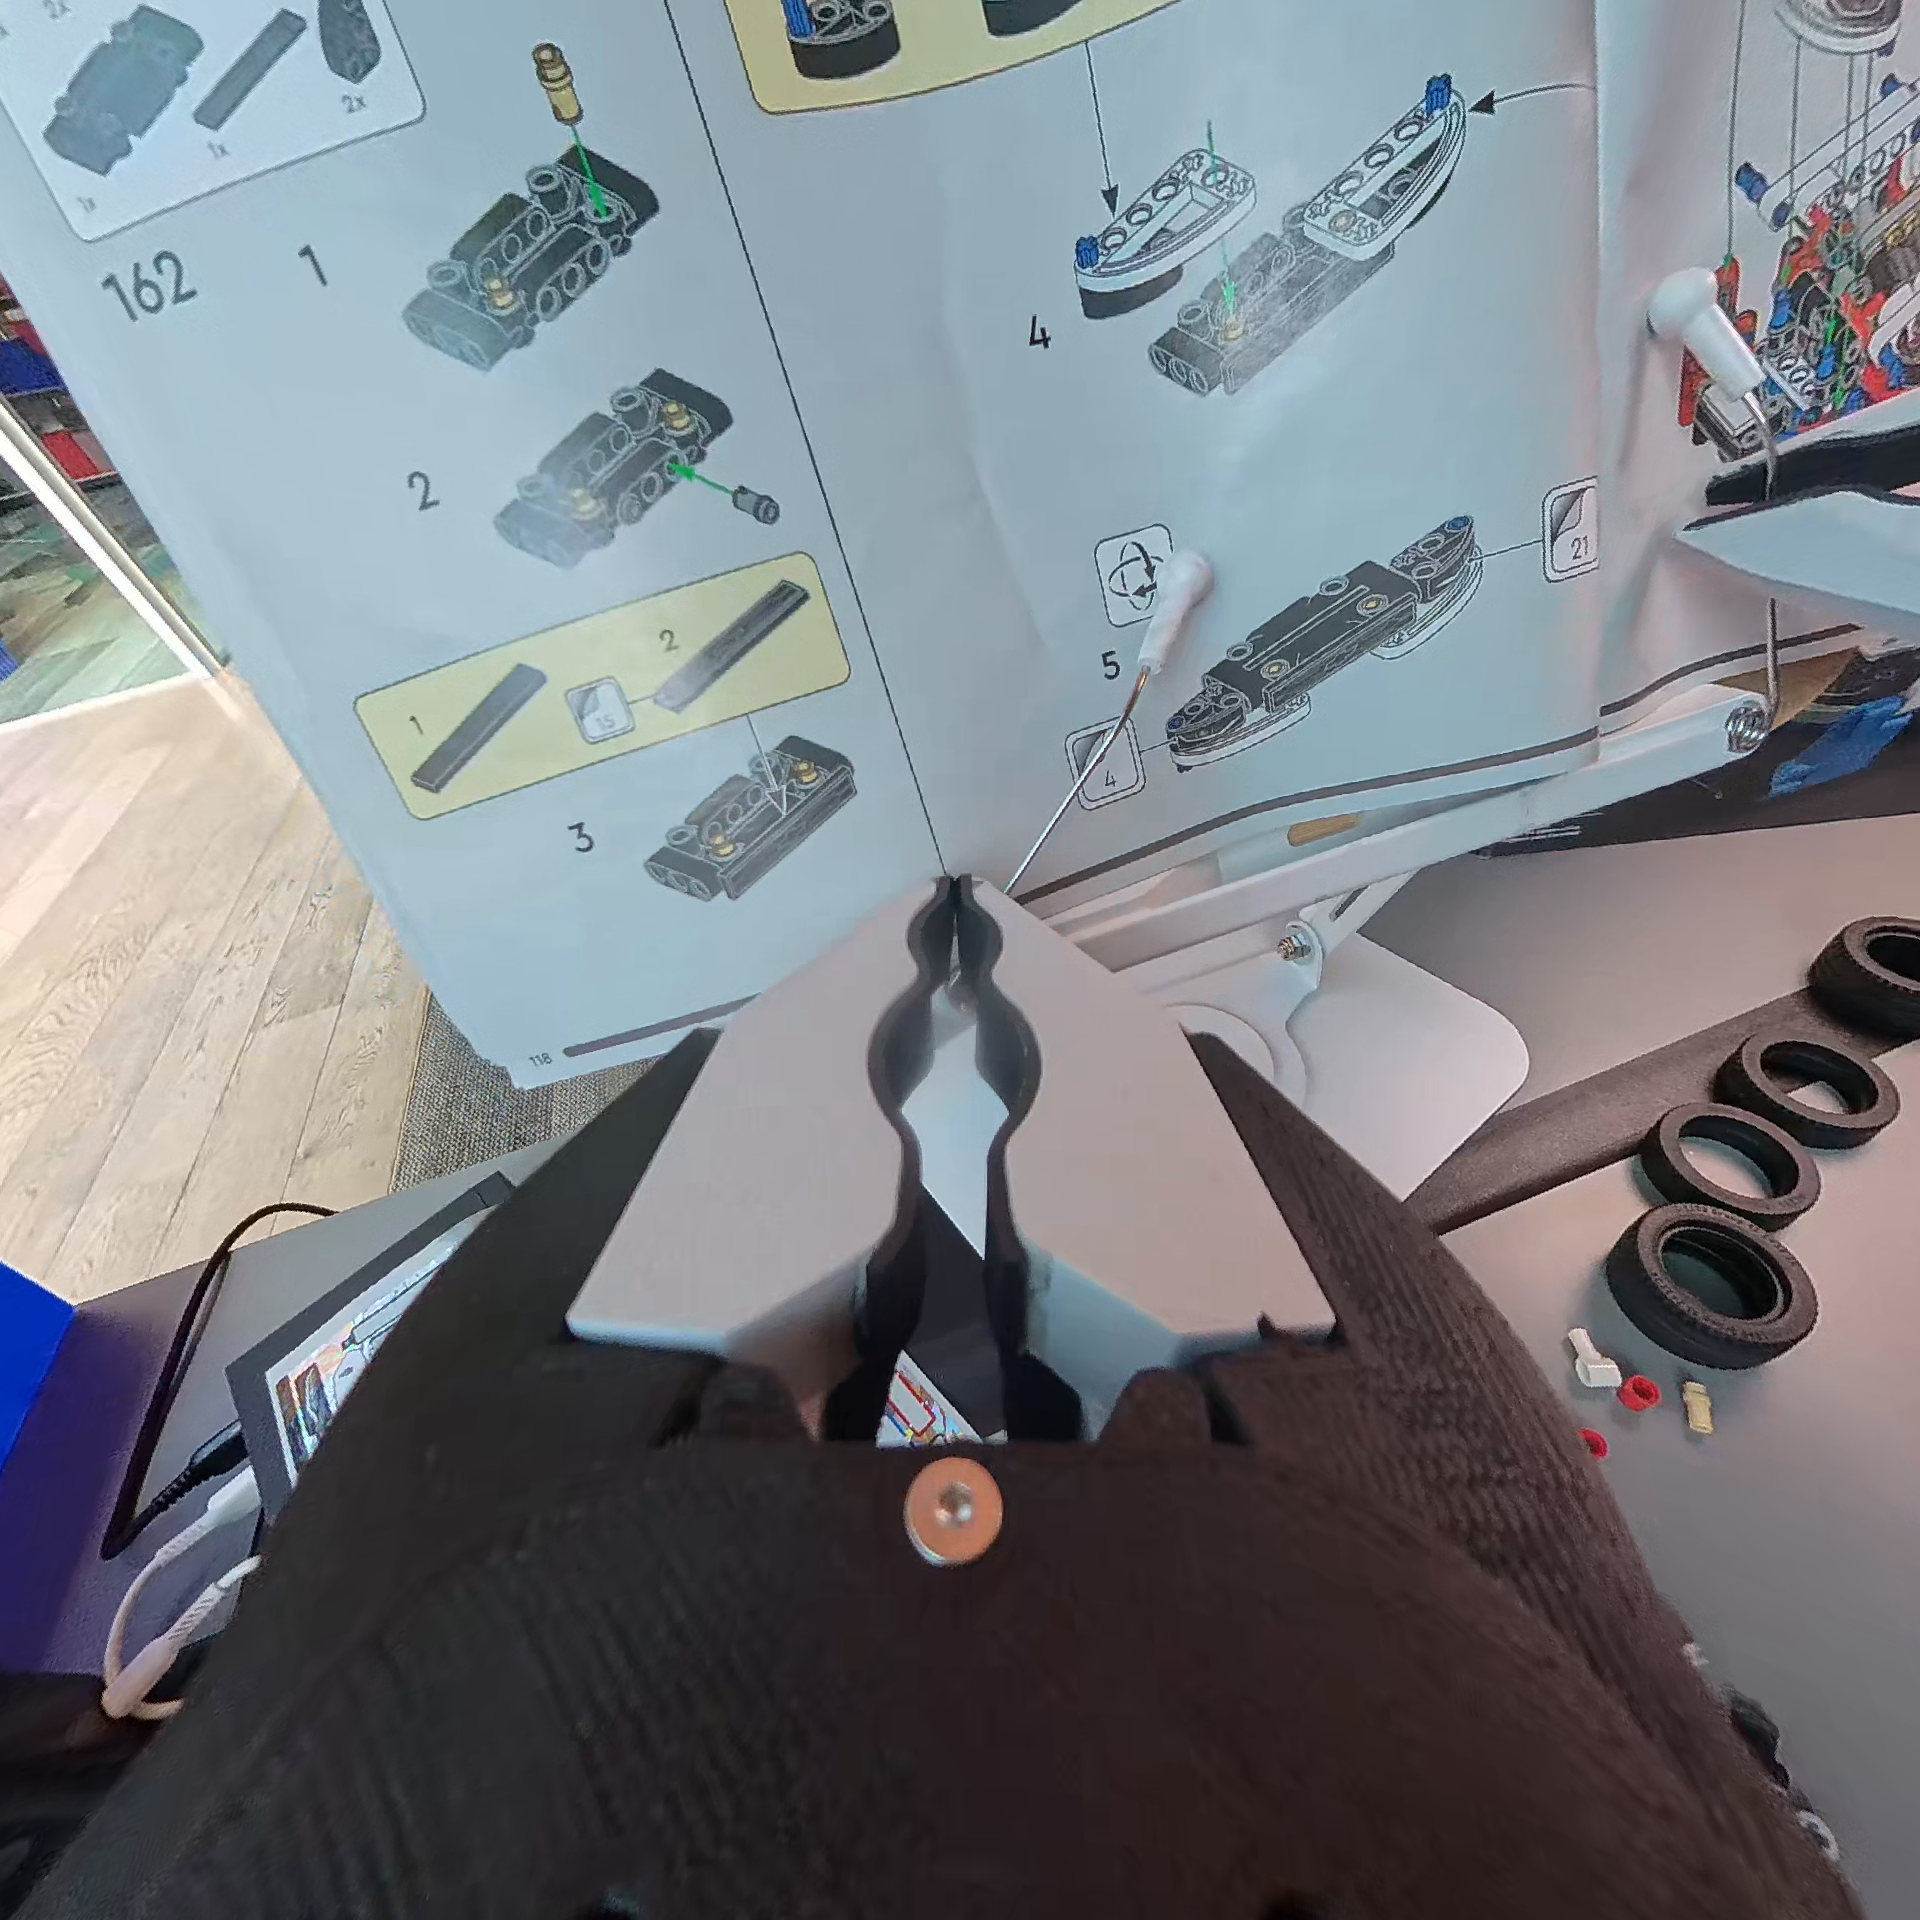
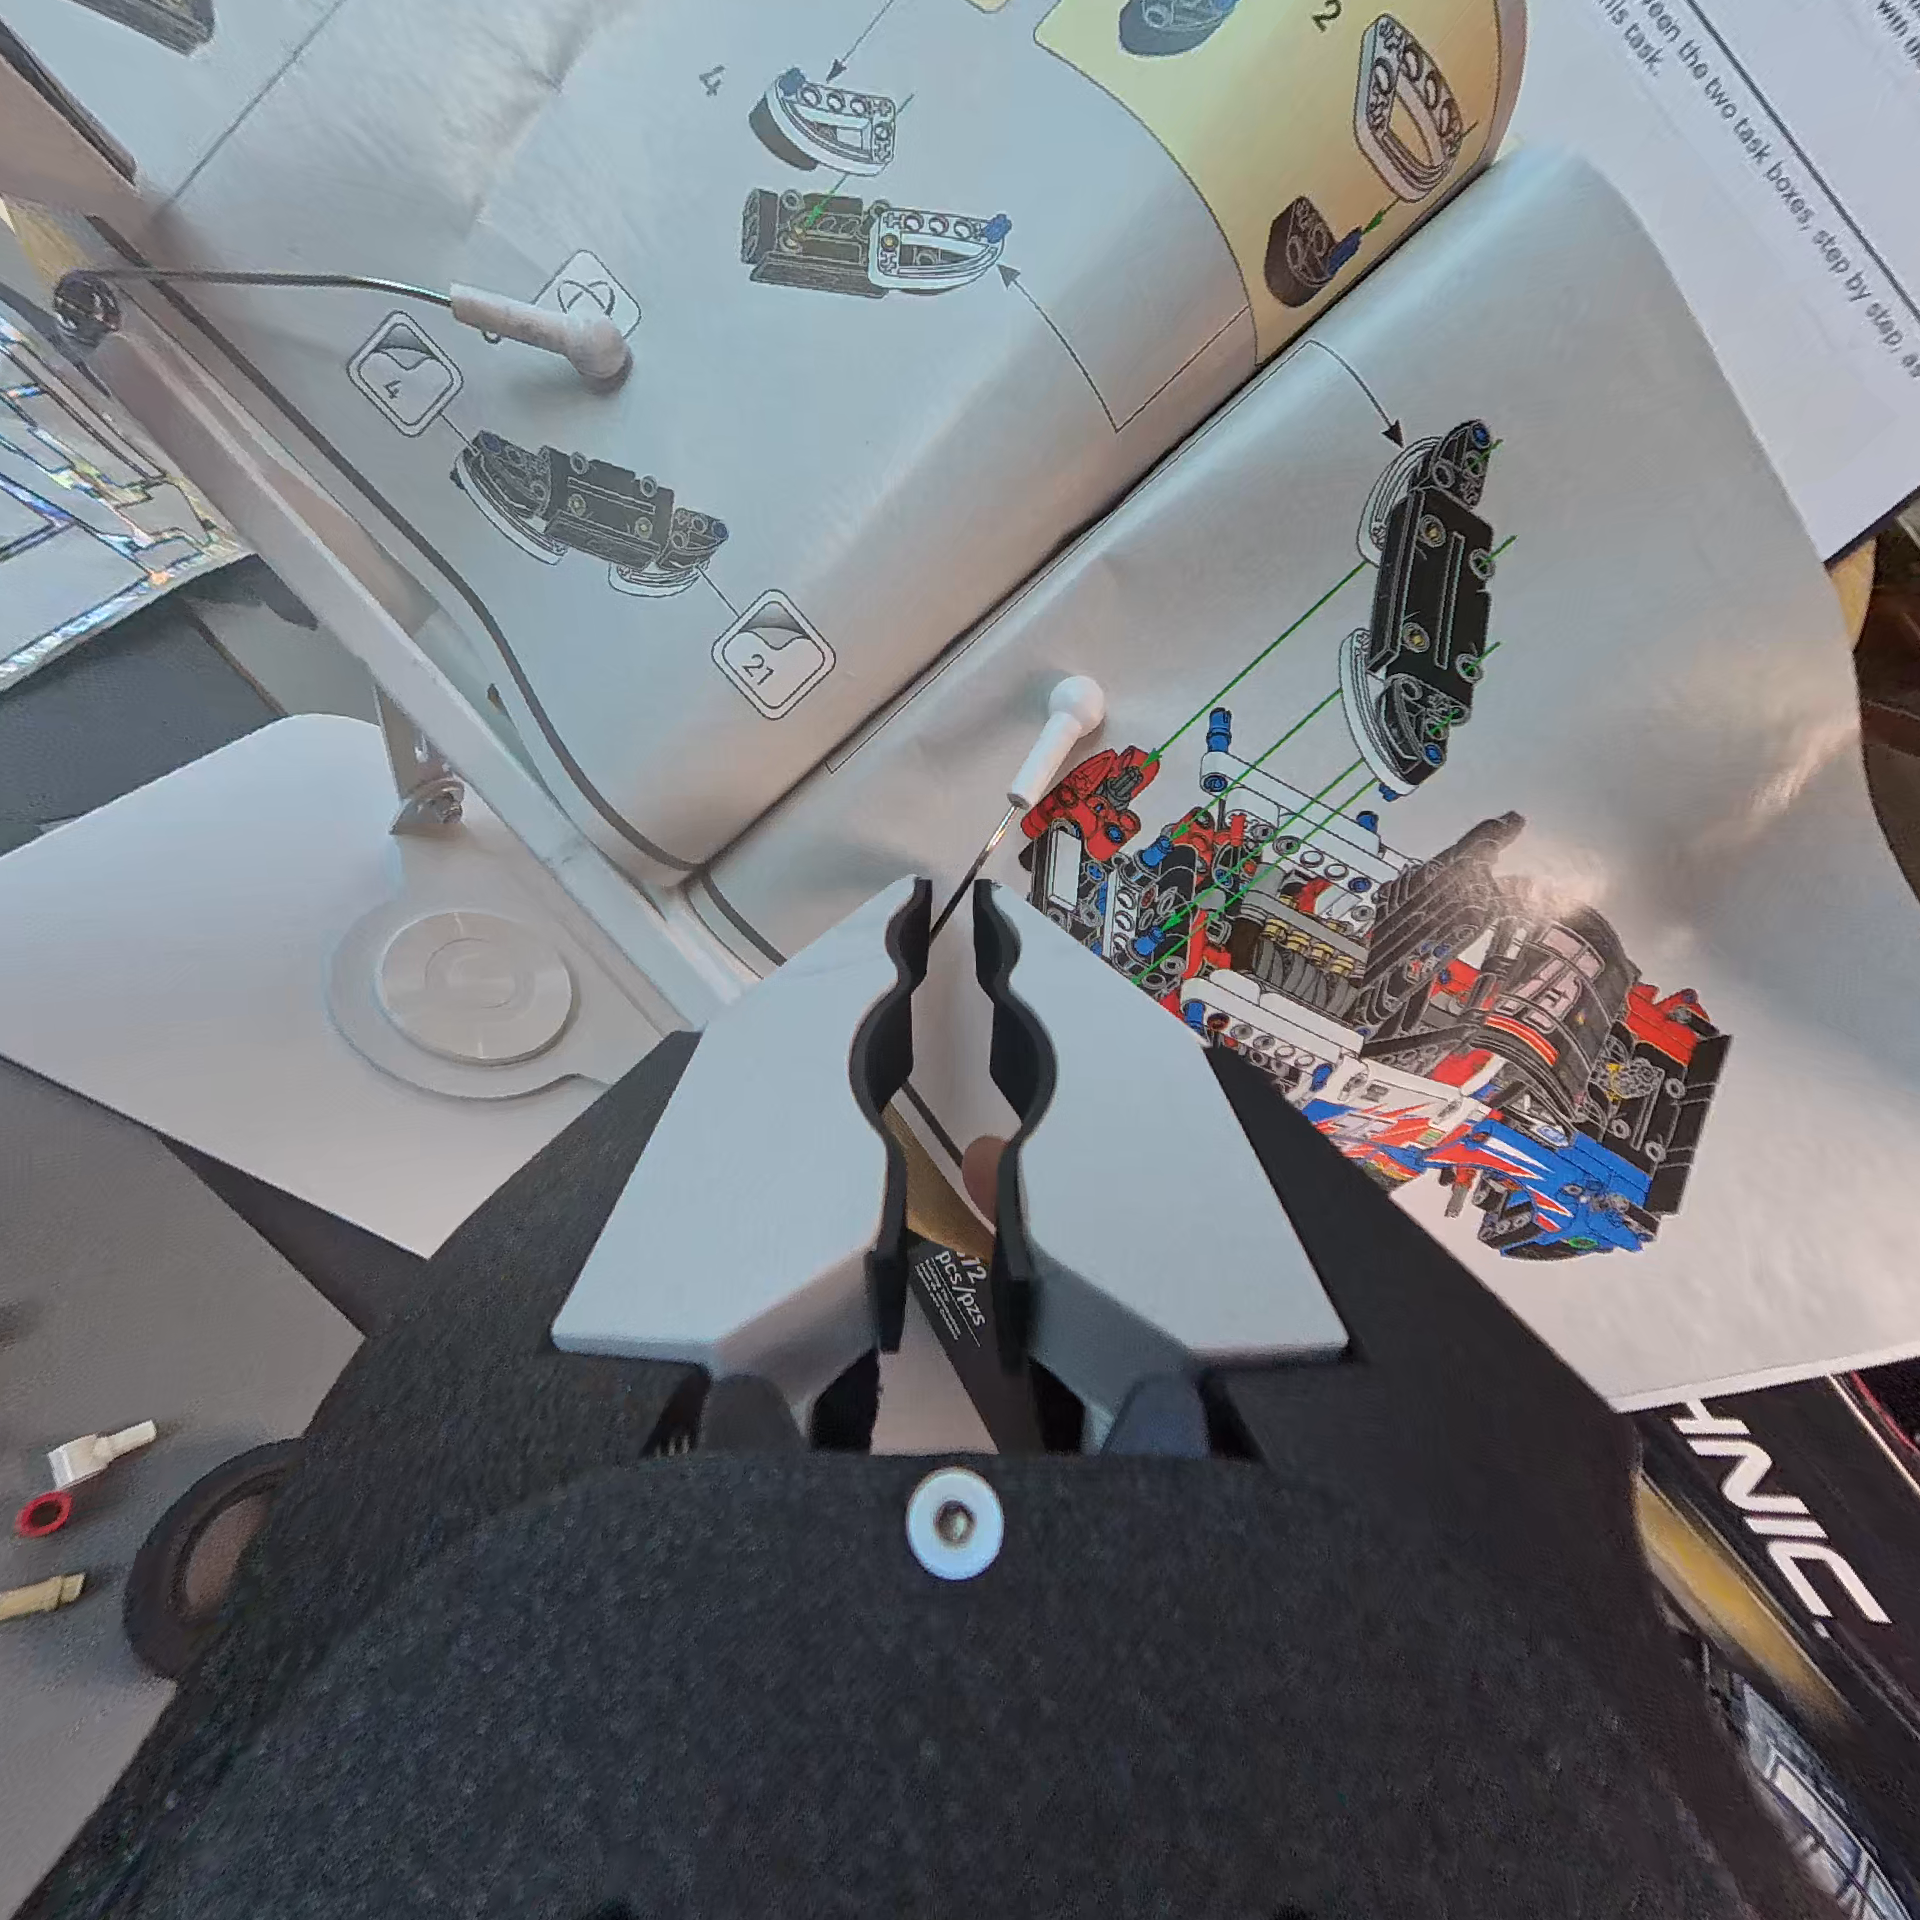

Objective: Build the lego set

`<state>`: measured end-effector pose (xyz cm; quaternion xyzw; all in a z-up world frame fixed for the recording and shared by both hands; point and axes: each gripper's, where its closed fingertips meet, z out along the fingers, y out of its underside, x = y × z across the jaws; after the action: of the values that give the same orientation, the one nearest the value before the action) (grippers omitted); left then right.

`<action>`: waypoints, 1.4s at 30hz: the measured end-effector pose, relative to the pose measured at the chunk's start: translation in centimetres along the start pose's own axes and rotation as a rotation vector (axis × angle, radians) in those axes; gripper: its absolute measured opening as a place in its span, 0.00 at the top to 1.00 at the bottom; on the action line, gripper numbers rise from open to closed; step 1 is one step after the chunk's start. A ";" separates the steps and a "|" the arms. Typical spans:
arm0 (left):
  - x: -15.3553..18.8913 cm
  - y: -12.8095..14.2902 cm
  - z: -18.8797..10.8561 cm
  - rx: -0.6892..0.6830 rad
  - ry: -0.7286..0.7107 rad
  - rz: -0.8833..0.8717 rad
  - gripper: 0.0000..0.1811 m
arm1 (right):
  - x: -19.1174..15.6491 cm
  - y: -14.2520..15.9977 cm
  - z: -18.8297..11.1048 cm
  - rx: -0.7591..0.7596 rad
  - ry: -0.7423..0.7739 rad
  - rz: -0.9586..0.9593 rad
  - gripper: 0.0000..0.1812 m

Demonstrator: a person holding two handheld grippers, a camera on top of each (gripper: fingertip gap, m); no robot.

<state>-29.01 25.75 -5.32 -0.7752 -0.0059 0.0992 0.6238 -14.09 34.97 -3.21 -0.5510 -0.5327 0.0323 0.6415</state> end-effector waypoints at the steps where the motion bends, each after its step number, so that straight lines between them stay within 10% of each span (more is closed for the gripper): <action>1: -0.2 -0.1 -0.2 0.012 -0.004 -0.002 1.00 | 0.0 -0.2 -0.4 0.015 -0.001 0.009 0.96; 10: -4.5 -3.2 -3.0 0.191 -0.038 -0.019 1.00 | -3.6 -1.1 -12.9 0.175 -0.220 0.325 0.87; 20: -11.7 -9.6 -1.0 0.281 -0.084 -0.029 1.00 | -10.0 8.1 -29.9 0.127 -0.243 0.636 0.84; 42: -12.0 -11.8 1.8 0.325 -0.098 -0.021 1.00 | -12.5 12.0 -29.5 0.143 -0.155 0.537 0.89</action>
<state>-39.72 28.47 7.54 -0.6584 -0.0285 0.1301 0.7408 8.28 11.99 -15.00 -0.6217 -0.4114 0.2805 0.6045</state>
